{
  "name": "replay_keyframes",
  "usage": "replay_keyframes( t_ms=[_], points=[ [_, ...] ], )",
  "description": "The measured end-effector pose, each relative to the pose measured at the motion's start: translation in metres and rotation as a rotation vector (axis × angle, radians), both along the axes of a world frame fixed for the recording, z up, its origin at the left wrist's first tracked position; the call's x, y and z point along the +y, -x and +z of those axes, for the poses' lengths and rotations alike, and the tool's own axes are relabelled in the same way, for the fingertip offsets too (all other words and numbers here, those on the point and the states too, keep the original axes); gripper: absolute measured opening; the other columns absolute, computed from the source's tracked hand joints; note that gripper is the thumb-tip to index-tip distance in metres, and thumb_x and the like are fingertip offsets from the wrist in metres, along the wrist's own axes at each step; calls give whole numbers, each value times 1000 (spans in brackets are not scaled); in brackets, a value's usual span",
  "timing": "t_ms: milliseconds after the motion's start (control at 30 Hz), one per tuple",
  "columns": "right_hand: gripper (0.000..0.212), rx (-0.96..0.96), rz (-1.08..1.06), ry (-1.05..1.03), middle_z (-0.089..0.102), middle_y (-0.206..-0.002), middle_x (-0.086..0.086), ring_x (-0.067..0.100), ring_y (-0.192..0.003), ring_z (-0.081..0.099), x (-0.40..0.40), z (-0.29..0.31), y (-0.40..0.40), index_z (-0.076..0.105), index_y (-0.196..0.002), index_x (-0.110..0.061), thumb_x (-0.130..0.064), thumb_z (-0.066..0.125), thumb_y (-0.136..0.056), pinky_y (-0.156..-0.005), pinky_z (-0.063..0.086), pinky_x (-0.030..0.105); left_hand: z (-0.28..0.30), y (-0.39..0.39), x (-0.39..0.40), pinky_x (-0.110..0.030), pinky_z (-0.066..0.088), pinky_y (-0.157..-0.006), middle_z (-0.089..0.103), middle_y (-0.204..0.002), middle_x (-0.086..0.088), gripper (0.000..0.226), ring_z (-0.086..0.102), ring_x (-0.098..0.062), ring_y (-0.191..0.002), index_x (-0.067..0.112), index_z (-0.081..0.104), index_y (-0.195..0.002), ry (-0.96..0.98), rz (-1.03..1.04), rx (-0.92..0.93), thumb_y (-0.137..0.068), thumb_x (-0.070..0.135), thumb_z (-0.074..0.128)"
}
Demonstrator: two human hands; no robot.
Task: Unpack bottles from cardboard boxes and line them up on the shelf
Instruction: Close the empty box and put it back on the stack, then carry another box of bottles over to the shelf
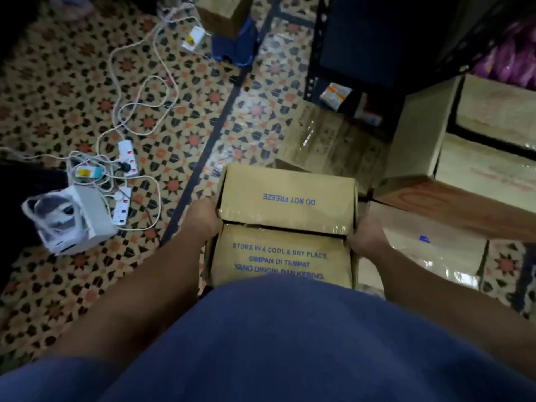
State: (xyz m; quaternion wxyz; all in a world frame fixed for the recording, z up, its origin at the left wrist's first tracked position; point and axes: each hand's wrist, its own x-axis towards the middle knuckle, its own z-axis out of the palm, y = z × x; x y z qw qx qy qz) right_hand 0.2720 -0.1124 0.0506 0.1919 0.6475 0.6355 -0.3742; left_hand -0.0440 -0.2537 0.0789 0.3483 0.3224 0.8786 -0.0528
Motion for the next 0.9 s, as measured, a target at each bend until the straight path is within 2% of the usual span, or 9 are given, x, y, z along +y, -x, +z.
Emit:
replay_keyframes(
  t_ms=[67, 200, 267, 367, 467, 633, 700, 800, 900],
  points=[
    [14, 5, 21, 5, 59, -73, 9, 20, -65, 57, -13, 7, 6, 60, -77, -3, -5, 69, -88, -55, 43, 26, 9, 3, -23, -33, 47, -65, 55, -76, -10, 24, 57, -28, -75, 8, 49, -74, -18, 32, 14, -95, 8, 62],
    [17, 15, 58, -25, 65, -84, 14, 31, -81, 66, -26, 21, 35, 59, -76, -5, -11, 72, -84, -67, 55, 36, 20, 30, -57, -31, 41, -57, 51, -69, -10, 34, 47, -19, -59, 12, 44, -65, -66, 123, 9, -94, 9, 63],
    [13, 33, 75, -49, 64, -84, 12, 29, -82, 66, -26, 26, 59, 62, -87, -5, -14, 72, -84, -72, 59, 41, 19, 48, -71, -29, 37, -50, 51, -69, -8, 30, 45, -18, -58, 11, 48, -67, -86, 161, -3, -92, 8, 64],
    [14, 32, 103, -56, 61, -79, 9, 28, -81, 64, -31, 41, 100, 57, -79, -9, -10, 70, -87, -70, 55, 37, 11, 81, -89, -27, 38, -49, 53, -69, -5, 14, 50, -18, -60, 7, 60, -81, -86, 186, -9, -90, 13, 68],
    [19, 8, 92, -68, 61, -79, 8, 26, -79, 64, -36, 46, 147, 55, -75, -11, -7, 68, -88, -70, 55, 37, 8, 129, -98, -28, 39, -51, 51, -68, -7, 26, 48, -17, -57, 9, 50, -67, -81, 166, -22, -88, 11, 66],
    [21, -46, 106, -102, 61, -75, 4, 26, -79, 64, -41, 47, 221, 56, -72, -16, -19, 71, -86, -77, 58, 39, 14, 223, -83, -30, 40, -57, 60, -84, -13, 11, 52, -25, -69, 2, 59, -89, -82, 108, -29, -88, 12, 64],
    [16, -46, 97, -106, 66, -80, 6, 26, -77, 65, -37, 47, 251, 61, -79, -15, -25, 72, -83, -77, 60, 42, 19, 257, -74, -29, 39, -56, 59, -81, -14, 14, 51, -23, -65, 6, 56, -78, -78, 62, -18, -89, 10, 63],
    [13, -40, 139, -126, 61, -80, 8, 24, -71, 58, -24, 51, 296, 61, -84, -7, -17, 67, -88, -66, 51, 31, 23, 299, -57, -28, 40, -55, 55, -76, -12, 15, 50, -23, -62, 7, 55, -75, -96, 66, 7, -89, 6, 62],
    [8, -19, 63, -140, 62, -81, 10, 26, -78, 62, 3, 47, 336, 64, -90, -3, -10, 67, -88, -71, 56, 37, 22, 341, -27, -31, 43, -59, 56, -80, -14, 10, 54, -29, -68, 4, 55, -81, -110, 47, 17, -87, 6, 63]
  ],
)
